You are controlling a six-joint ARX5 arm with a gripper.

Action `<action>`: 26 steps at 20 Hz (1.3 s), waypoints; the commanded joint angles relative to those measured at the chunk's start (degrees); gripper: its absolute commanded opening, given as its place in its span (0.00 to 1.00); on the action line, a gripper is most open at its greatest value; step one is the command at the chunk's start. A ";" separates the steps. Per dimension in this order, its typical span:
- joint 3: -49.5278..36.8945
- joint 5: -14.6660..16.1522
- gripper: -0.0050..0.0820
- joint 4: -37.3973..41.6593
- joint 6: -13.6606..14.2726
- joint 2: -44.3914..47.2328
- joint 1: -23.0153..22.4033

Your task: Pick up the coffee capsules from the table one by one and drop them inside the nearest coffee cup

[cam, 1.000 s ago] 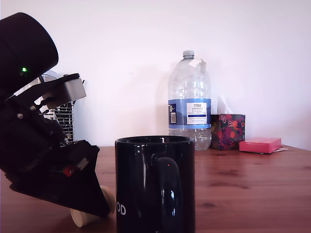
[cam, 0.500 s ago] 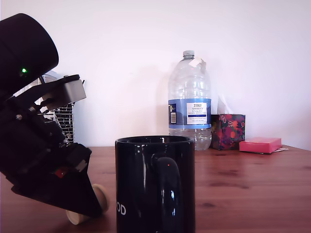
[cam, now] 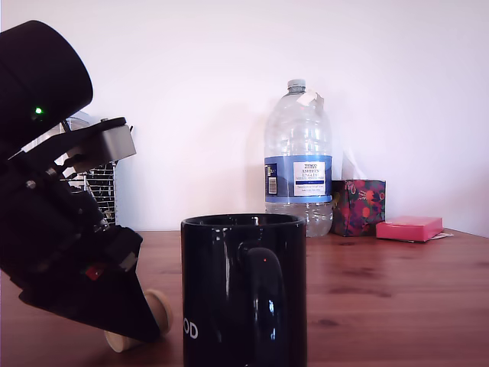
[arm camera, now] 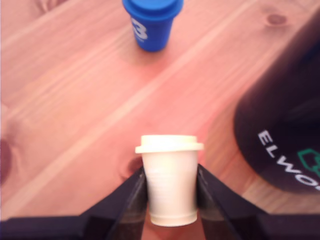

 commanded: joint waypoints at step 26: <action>15.58 17.73 0.18 -24.30 8.33 -13.64 -4.76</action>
